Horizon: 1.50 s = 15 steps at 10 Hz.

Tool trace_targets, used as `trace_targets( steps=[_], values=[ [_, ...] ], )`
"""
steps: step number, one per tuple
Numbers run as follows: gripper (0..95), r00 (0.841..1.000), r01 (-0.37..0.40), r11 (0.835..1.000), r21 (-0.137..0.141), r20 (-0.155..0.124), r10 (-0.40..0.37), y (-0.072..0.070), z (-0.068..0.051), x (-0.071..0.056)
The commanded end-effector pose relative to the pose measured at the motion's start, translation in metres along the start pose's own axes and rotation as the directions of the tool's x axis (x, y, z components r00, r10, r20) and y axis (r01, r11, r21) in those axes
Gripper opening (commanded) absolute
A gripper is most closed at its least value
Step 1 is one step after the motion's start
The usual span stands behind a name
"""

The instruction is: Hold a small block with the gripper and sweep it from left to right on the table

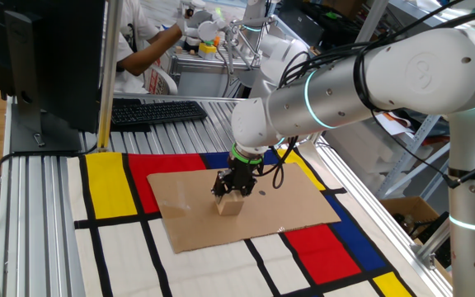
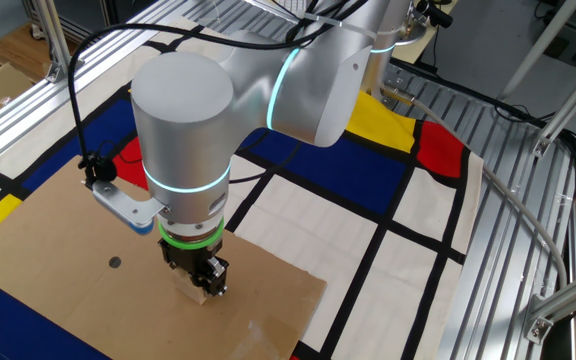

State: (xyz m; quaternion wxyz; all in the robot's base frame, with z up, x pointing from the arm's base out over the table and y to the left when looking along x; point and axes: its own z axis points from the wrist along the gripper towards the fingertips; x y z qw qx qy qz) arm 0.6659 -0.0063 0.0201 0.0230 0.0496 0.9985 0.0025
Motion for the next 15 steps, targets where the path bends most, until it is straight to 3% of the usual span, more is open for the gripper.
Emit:
trace_targets(
  steps=[1, 4, 5, 15],
  values=[
    [0.0, 1.000, -0.001, 1.000, 0.007, -0.001, 0.001, 0.0009, -0.0001, 0.0005],
    [0.0, 1.000, -0.009, 1.000, -0.004, -0.002, 0.009, 0.0028, 0.0003, 0.0009],
    [0.0, 1.000, -0.008, 1.000, 0.005, 0.001, 0.008, 0.0040, -0.0002, 0.0013],
    [0.0, 0.999, -0.035, 0.999, 0.003, 0.000, 0.035, 0.0106, 0.0007, 0.0038]
  ],
)
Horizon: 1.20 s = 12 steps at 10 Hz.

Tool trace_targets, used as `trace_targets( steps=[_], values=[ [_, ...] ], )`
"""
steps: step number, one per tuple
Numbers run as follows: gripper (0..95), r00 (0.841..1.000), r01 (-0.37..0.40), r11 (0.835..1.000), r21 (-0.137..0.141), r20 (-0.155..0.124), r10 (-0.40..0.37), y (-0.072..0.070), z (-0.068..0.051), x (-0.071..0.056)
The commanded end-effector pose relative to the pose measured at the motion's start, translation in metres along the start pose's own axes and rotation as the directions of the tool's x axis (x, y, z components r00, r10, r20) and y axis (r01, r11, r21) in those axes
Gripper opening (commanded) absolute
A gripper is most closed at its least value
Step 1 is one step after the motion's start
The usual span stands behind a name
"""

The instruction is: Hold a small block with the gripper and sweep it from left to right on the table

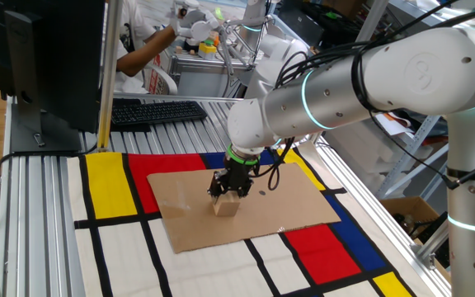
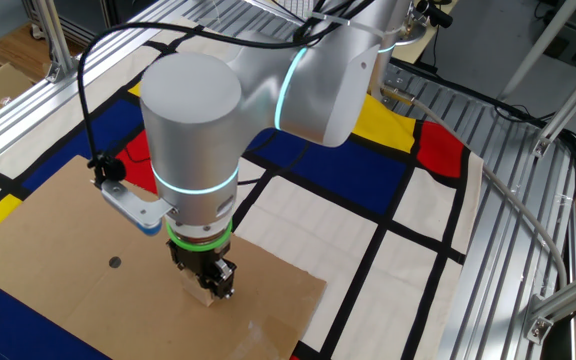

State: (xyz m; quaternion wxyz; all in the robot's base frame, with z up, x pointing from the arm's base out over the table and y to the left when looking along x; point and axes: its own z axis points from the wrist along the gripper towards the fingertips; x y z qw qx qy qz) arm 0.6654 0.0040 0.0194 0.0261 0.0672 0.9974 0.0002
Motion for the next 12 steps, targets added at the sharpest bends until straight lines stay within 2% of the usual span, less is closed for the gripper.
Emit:
trace_targets(
  steps=[1, 4, 8, 10, 11, 12],
  values=[
    [0.0, 1.000, -0.004, 1.000, -0.007, -0.002, 0.004, 0.0013, -0.0005, 0.0028],
    [0.0, 1.000, -0.013, 1.000, 0.004, -0.006, 0.013, 0.0040, -0.0006, 0.0042],
    [0.0, 1.000, -0.022, 1.000, 0.000, -0.005, 0.022, 0.0065, -0.0003, 0.0050],
    [0.0, 1.000, -0.026, 1.000, 0.006, -0.004, 0.026, 0.0074, 0.0000, 0.0053],
    [0.0, 1.000, -0.030, 1.000, -0.001, -0.007, 0.030, 0.0076, 0.0001, 0.0054],
    [0.0, 0.999, -0.031, 1.000, 0.004, -0.010, 0.031, 0.0078, -0.0001, 0.0056]
  ],
)
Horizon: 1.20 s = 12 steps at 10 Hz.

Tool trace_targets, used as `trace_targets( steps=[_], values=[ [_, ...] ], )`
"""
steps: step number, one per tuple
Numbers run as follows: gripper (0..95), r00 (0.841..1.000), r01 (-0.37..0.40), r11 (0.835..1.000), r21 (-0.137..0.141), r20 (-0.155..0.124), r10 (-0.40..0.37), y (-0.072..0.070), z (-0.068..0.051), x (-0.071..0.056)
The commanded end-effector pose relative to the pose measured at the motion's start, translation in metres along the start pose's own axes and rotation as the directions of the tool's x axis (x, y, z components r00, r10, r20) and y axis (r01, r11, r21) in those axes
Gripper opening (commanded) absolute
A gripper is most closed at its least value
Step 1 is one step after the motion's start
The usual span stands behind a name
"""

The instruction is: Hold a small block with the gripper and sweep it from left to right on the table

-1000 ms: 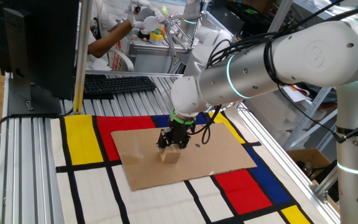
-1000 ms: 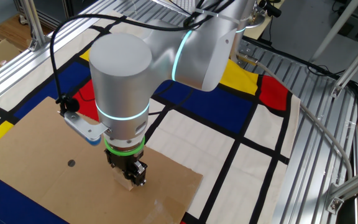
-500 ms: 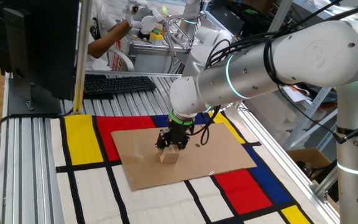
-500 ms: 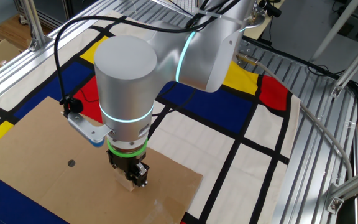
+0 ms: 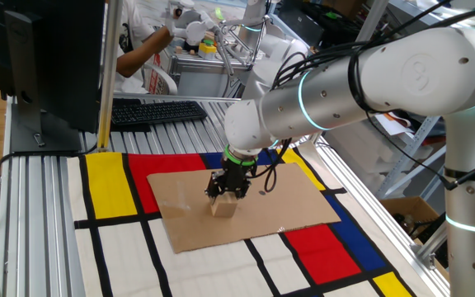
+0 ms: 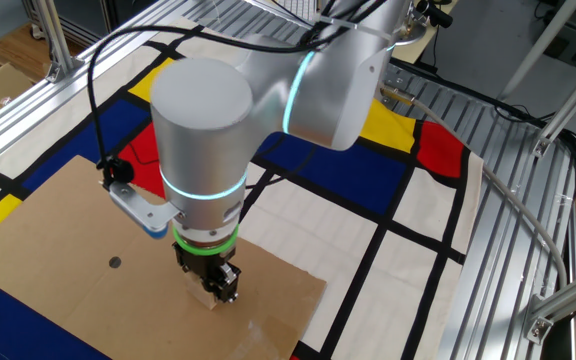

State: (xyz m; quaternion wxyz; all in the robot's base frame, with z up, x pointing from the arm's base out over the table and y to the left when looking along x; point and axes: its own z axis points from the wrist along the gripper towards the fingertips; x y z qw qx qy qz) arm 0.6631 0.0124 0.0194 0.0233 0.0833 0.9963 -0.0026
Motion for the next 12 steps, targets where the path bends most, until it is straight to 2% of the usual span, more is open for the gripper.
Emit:
trace_targets(
  steps=[1, 9, 12],
  values=[
    [0.0, 1.000, 0.003, 1.000, -0.001, 0.001, -0.003, 0.0000, -0.0004, 0.0025],
    [0.0, 1.000, 0.001, 1.000, -0.007, -0.007, -0.001, -0.0018, -0.0086, 0.0081],
    [0.0, 1.000, -0.002, 1.000, -0.021, -0.012, 0.002, -0.0019, -0.0084, 0.0079]
  ],
)
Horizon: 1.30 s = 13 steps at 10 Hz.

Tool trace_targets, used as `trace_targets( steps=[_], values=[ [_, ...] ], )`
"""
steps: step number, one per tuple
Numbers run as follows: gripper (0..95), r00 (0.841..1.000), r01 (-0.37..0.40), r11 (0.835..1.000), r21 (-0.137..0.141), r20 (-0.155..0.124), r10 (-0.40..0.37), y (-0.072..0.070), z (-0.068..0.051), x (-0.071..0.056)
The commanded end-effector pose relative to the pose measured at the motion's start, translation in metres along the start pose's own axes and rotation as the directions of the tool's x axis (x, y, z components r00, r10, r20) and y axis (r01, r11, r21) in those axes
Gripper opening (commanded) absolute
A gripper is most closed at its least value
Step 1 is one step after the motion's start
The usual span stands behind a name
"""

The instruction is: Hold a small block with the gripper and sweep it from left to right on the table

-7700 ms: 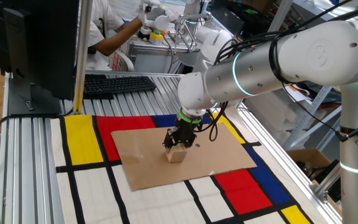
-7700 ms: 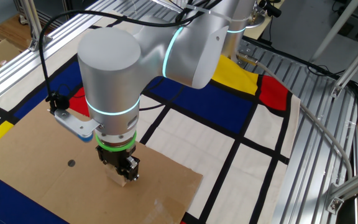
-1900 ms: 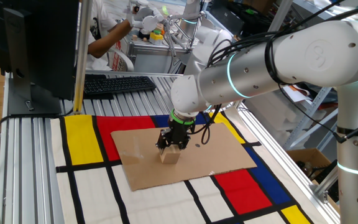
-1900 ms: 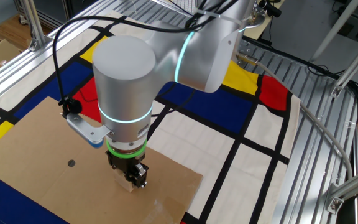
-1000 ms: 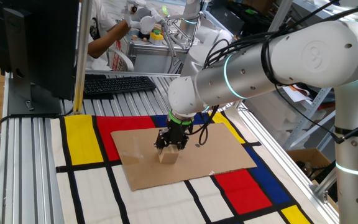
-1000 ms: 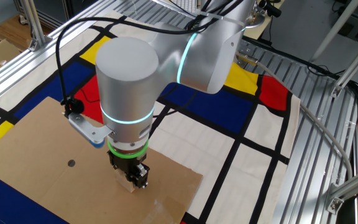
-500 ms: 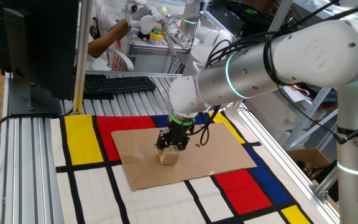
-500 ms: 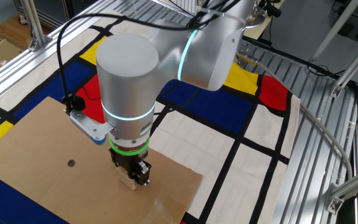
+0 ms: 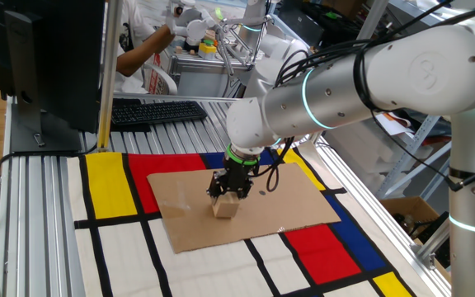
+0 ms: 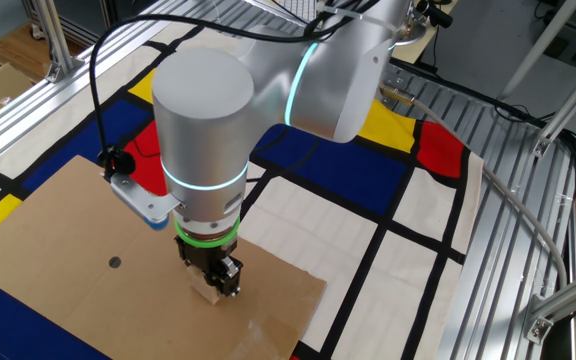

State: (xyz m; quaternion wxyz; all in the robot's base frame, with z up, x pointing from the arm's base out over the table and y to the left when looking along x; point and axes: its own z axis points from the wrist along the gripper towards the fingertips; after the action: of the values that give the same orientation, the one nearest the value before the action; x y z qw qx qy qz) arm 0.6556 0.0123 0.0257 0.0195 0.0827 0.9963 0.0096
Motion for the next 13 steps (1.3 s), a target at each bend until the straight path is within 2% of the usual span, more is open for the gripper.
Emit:
trace_targets(
  steps=[1, 6, 7, 11, 13],
  values=[
    [0.0, 1.000, -0.003, 1.000, 0.003, -0.002, 0.003, -0.0005, -0.0012, 0.0005],
    [0.0, 1.000, -0.014, 1.000, 0.002, 0.000, 0.014, 0.0000, 0.0008, 0.0014],
    [19.0, 1.000, -0.016, 1.000, 0.003, 0.000, 0.016, 0.0002, 0.0011, 0.0021],
    [19.0, 1.000, -0.028, 1.000, 0.014, 0.002, 0.028, 0.0007, 0.0035, 0.0040],
    [57.0, 0.999, -0.034, 0.999, 0.024, 0.002, 0.034, 0.0009, 0.0042, 0.0048]
  ],
)
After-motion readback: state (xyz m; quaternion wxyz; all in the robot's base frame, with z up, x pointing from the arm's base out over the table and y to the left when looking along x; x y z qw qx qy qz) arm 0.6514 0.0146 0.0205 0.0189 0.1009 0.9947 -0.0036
